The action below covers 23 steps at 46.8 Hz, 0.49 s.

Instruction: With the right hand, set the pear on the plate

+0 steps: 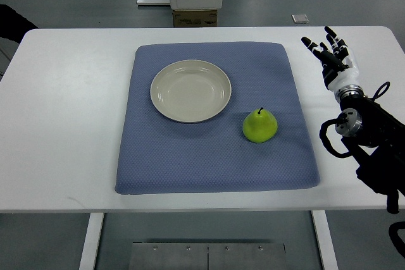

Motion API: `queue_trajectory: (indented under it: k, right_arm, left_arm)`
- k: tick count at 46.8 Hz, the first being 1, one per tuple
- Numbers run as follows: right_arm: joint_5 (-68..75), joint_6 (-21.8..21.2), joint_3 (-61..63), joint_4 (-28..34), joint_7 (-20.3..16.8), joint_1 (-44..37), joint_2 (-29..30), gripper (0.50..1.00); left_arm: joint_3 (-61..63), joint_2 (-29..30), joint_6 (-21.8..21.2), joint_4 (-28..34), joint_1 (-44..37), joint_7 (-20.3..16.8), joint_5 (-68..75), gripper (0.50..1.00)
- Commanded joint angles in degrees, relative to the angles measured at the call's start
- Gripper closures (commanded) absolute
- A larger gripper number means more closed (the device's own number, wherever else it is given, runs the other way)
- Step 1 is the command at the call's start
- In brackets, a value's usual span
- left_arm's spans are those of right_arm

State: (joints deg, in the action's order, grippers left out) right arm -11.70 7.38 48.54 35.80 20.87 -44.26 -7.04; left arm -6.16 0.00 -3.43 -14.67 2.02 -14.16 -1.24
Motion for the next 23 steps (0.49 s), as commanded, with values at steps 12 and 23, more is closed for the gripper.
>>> queue_trajectory:
  k: [12,23]
  right_arm:
    - [0.0,0.0,-2.0,0.1,0.1,-0.7,-0.1,0.5]
    - [-0.2,0.0,-3.0,0.0,0.2,-0.8,-1.0,0.5]
  left_arm:
    - [0.0,0.0,0.0,0.0,0.0,0.0,0.0,0.5]
    - [0.0,0.0,0.0,0.0,0.0,0.0,0.0,0.5]
